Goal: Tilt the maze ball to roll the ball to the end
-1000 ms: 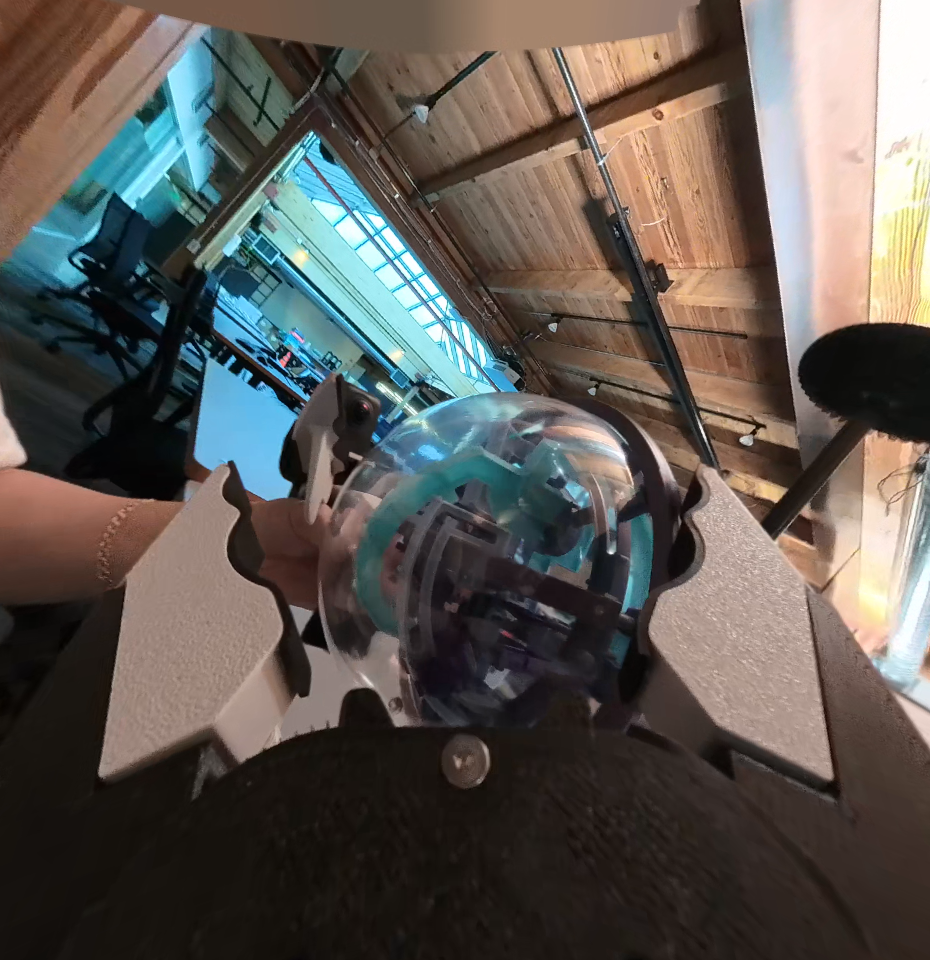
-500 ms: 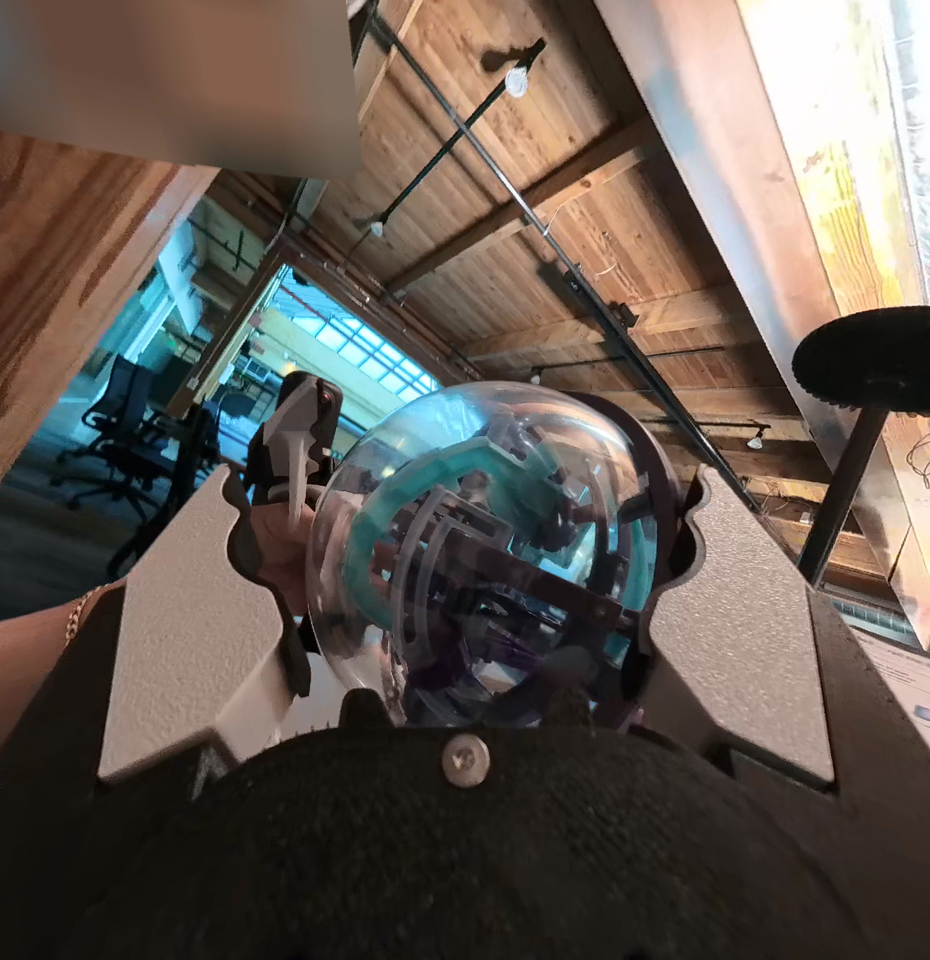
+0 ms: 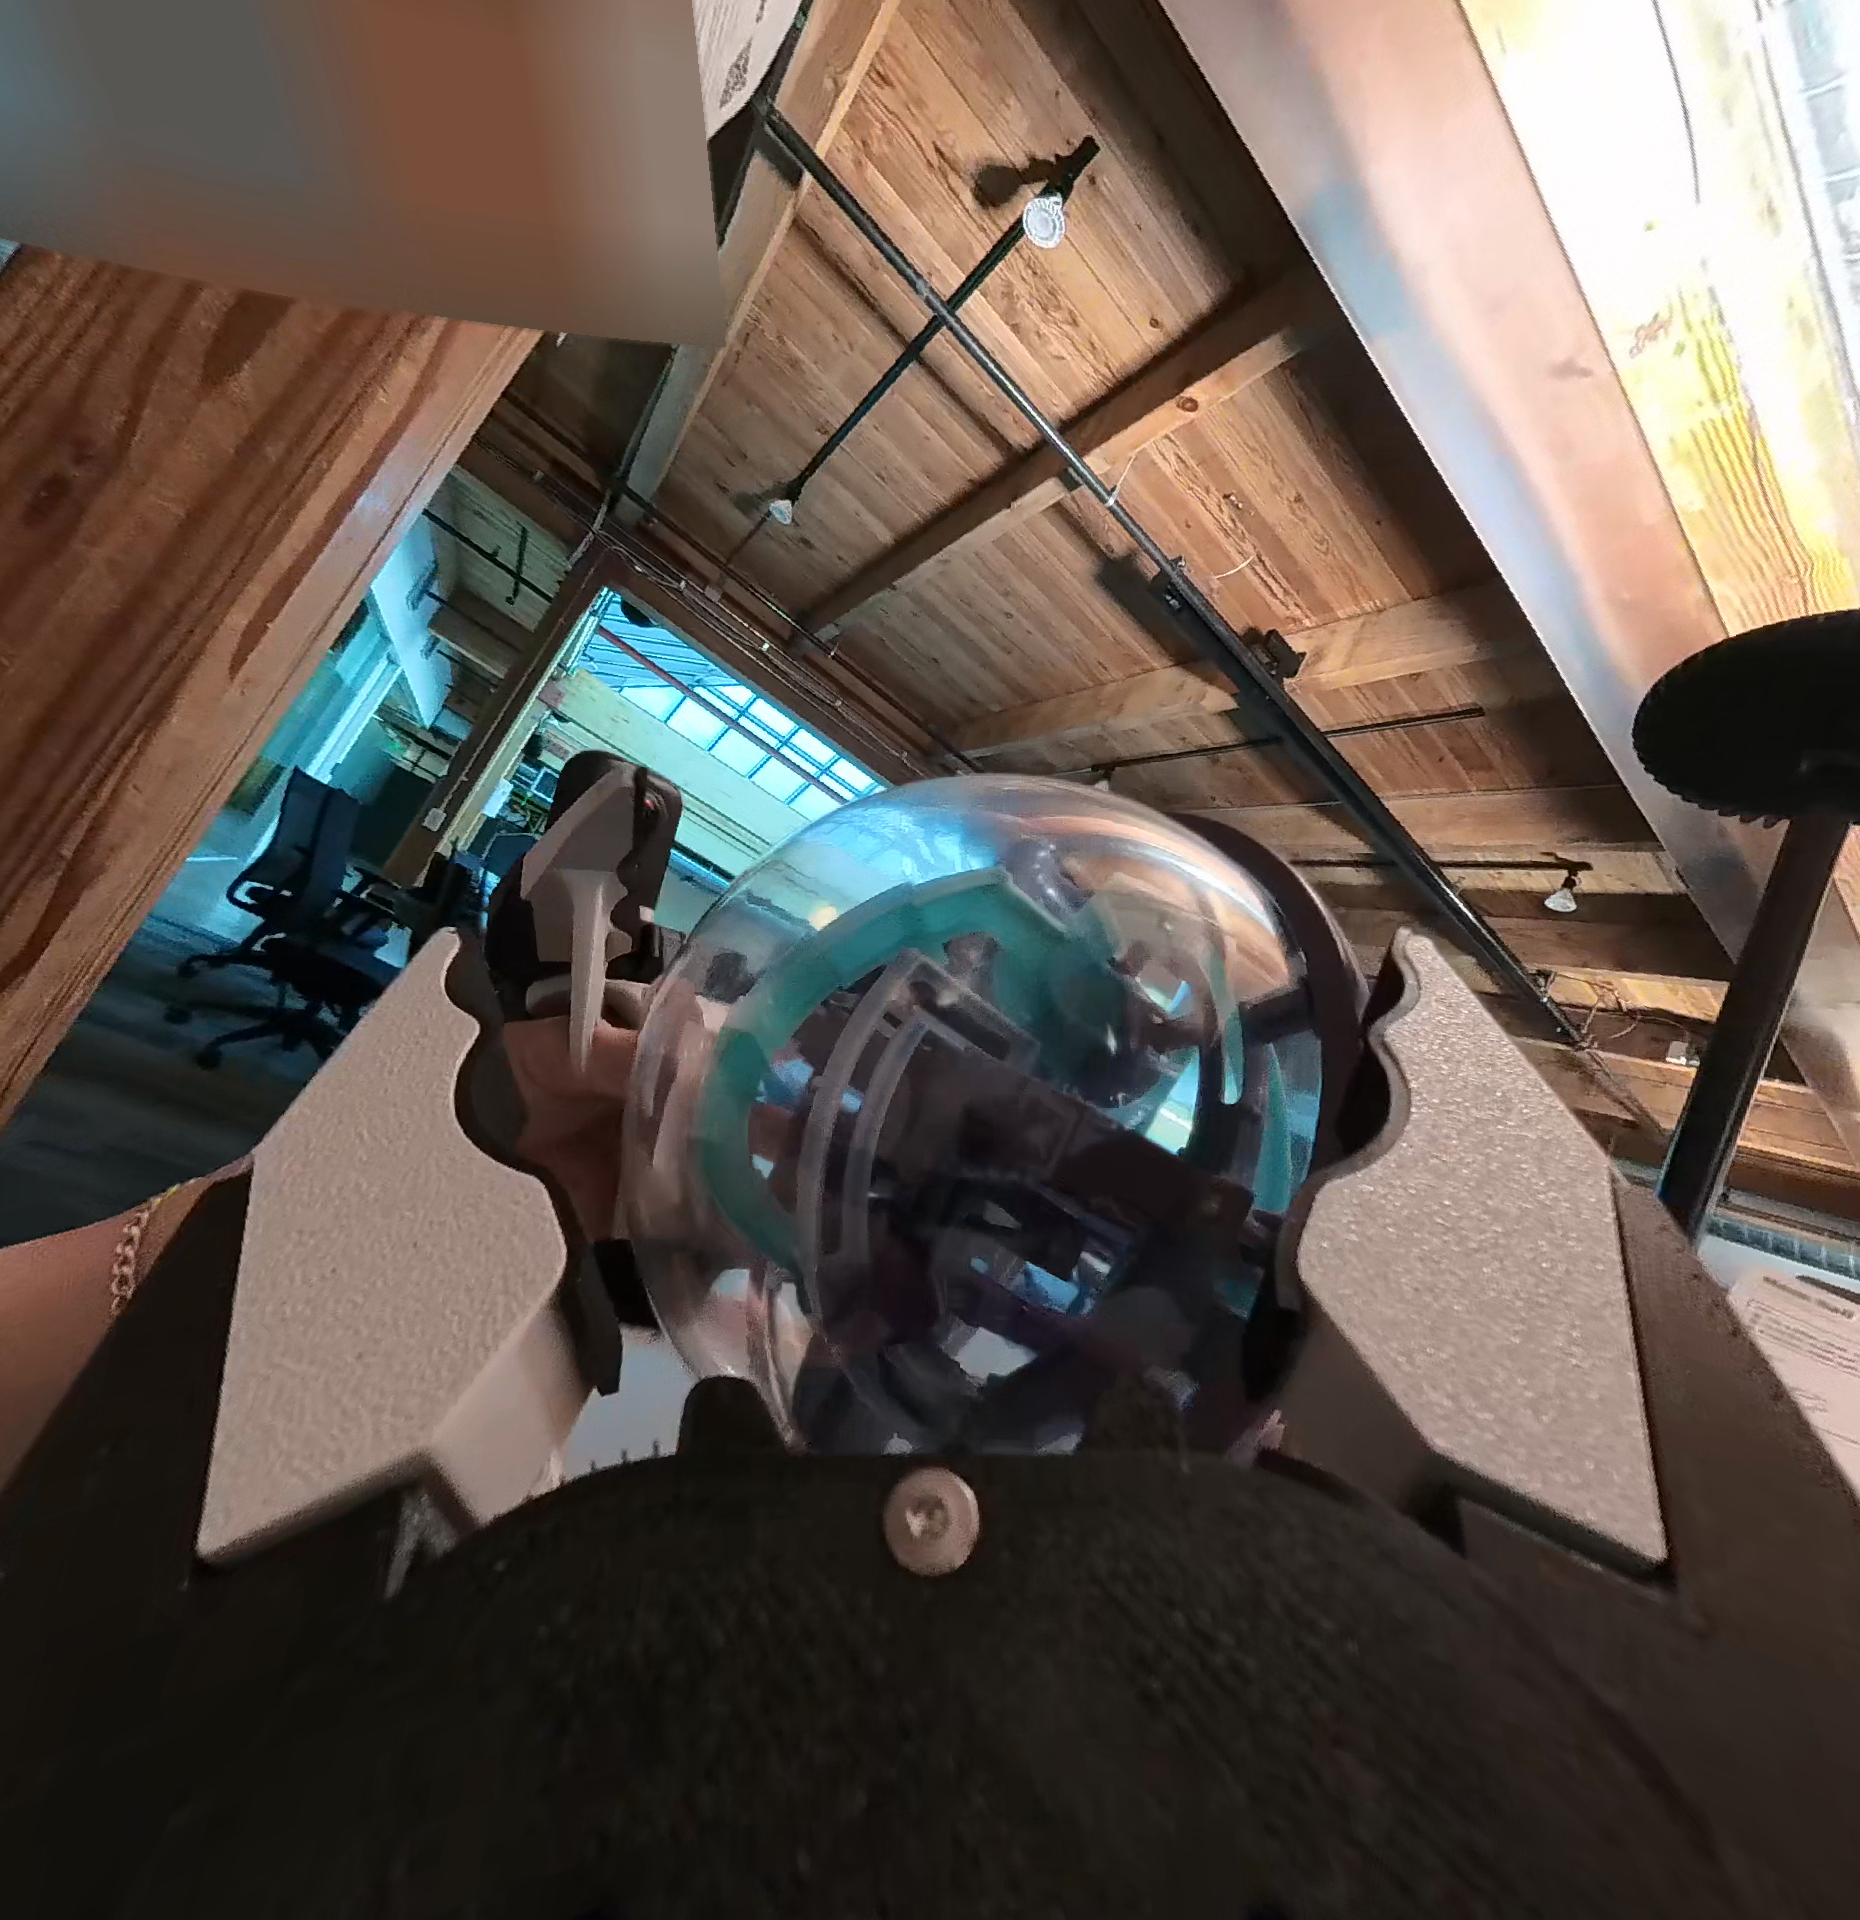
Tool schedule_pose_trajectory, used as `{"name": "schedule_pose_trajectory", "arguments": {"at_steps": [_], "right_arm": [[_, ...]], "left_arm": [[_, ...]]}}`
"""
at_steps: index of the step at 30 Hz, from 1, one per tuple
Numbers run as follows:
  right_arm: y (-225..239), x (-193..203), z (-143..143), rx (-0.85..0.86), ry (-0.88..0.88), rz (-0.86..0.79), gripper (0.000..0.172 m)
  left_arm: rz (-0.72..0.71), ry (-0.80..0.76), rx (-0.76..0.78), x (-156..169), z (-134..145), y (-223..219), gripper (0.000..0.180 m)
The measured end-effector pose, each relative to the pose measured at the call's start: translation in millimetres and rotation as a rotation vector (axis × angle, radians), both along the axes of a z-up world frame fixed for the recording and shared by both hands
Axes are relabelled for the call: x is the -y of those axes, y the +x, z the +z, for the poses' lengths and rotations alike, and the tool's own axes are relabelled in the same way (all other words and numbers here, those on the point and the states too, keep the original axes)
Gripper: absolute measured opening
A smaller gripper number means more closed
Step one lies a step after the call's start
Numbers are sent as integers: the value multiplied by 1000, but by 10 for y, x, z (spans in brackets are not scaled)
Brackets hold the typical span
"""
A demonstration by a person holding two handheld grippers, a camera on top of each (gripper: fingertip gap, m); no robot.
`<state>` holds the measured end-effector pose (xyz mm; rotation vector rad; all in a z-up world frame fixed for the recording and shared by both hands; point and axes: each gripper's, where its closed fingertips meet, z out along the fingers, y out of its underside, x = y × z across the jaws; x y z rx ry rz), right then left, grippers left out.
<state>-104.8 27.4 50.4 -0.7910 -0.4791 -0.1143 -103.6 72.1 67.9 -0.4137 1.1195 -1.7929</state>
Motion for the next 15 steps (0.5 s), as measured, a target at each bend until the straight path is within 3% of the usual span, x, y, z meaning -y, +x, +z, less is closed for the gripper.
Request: {"name": "schedule_pose_trajectory", "arguments": {"at_steps": [4,15], "right_arm": [[-42,-58,-32,2,-10,14,157],[-155,-155,-56,12,-21,46,157]], "left_arm": [[14,-51,-28,-102,-12,-29,156],[78,-11,-21,-156,2,-177,157]]}}
